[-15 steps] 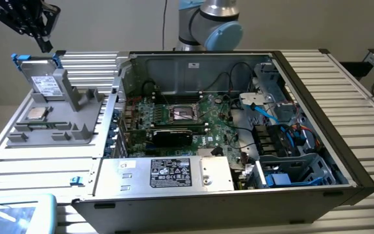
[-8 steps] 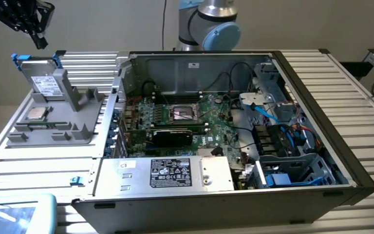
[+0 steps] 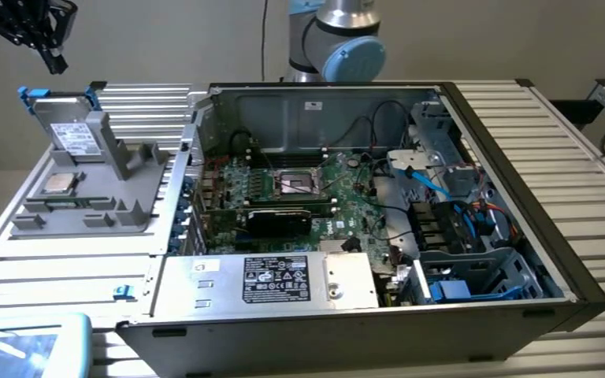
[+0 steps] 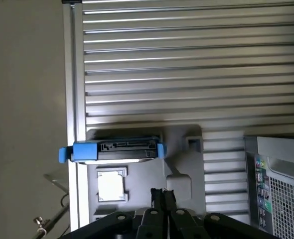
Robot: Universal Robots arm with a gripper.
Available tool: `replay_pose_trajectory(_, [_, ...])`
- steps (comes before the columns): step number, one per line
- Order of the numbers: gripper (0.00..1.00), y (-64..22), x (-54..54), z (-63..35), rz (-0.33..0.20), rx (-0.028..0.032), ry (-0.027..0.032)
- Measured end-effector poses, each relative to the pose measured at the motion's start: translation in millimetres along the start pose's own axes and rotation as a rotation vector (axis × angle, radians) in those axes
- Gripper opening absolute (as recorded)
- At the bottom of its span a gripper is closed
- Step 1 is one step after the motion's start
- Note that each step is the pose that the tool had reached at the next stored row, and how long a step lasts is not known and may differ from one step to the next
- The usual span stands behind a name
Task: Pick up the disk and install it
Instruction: 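Reach for the disk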
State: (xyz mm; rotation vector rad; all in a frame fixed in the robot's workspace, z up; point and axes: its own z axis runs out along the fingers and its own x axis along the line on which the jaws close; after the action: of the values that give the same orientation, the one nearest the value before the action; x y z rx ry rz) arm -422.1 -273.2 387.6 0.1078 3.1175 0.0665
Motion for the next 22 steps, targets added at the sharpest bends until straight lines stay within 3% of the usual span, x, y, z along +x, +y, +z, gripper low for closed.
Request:
replay_pose_trajectory(13, [0.11, 22.8, 34.9, 2.2, 0.000, -0.0093, 0.0007])
replay_pose_trajectory(19, [0.11, 28.1, 50.1, 3.4, 0.000, -0.0119, 0.0008])
replay_pose_trajectory(22, [0.11, 29.5, 52.0, 3.5, 0.000, -0.0123, 0.0010])
